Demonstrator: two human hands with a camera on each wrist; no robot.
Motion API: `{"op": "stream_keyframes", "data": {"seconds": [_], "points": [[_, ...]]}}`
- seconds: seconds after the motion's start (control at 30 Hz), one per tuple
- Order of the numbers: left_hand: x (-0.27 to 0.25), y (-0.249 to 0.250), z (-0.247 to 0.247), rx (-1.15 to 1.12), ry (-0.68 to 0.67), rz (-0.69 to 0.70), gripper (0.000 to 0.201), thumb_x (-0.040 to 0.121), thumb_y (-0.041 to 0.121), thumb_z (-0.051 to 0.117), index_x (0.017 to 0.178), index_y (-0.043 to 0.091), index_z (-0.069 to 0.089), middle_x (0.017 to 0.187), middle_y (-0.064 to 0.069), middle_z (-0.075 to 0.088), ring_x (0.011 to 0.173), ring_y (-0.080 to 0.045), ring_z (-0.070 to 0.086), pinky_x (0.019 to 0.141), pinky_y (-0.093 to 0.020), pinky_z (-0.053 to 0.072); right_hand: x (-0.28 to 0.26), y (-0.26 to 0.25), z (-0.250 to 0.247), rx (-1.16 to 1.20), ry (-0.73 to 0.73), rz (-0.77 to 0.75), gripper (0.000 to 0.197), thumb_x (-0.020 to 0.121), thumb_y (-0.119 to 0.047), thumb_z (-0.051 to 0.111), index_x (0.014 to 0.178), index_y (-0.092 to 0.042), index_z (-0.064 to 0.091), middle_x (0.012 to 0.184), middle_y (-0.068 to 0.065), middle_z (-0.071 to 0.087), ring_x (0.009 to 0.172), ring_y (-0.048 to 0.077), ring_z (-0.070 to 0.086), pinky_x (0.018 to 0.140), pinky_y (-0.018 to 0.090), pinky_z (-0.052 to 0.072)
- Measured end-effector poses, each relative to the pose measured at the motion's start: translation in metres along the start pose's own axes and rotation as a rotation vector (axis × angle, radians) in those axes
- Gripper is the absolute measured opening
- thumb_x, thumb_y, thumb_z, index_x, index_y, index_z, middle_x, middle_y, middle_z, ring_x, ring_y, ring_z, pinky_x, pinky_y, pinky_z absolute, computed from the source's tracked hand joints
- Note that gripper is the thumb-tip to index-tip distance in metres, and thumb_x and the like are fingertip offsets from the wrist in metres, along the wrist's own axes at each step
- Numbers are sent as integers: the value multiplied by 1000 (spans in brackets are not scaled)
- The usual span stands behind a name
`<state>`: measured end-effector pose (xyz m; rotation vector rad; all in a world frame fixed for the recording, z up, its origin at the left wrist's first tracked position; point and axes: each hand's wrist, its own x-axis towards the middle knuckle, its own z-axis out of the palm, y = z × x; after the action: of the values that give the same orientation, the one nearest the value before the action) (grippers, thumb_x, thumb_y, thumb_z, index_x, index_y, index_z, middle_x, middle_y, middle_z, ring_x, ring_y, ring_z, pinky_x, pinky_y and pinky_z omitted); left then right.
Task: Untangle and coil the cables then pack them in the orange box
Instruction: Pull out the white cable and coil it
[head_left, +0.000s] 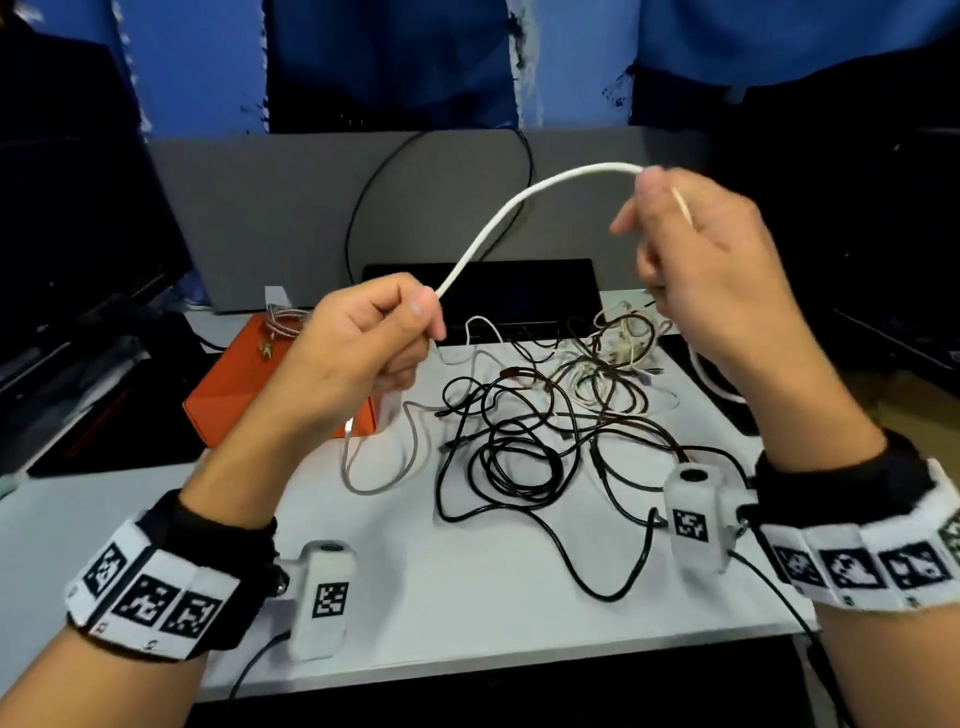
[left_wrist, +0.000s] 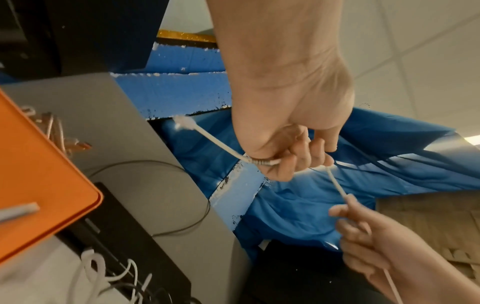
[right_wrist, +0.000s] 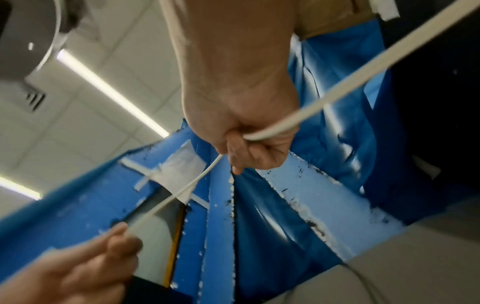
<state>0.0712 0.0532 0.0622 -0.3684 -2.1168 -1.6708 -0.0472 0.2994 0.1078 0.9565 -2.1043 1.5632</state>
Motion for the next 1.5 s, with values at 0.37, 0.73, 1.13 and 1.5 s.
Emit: {"op": "stream_keyframes", "data": {"seconds": [0.37,0.73,1.13,1.5], "points": [[0,9,34,-208,-64,-214,24,102,24,46,90,7,58,55,0,35,40,-11,29,42,-20,30,-29,-14,49,-740,-194,-448,60,105,-38,40,162,-24,29,166,5,32,158,32,16,125,63,-4],[1,7,20,-555,-136,-268,28,105,28,38,91,13,56,53,7,33,41,-8,24,43,-23,26,-20,7,49,-484,-277,-281,27,108,-46,39,107,-29,60,64,-10,50,67,17,54,63,39,46],[12,-4,29,-565,533,-150,44,108,43,40,109,9,67,54,8,43,43,-6,39,49,-22,43,-50,8,81,-712,-884,-172,28,112,-43,32,128,-32,52,98,4,65,91,28,62,76,41,51],[2,-6,36,222,294,-76,29,110,26,43,117,15,70,64,-4,49,54,-14,45,51,-25,39,-45,-11,70,-529,-704,-293,24,104,-48,50,99,-30,65,66,-12,55,65,6,49,62,34,41]]}}
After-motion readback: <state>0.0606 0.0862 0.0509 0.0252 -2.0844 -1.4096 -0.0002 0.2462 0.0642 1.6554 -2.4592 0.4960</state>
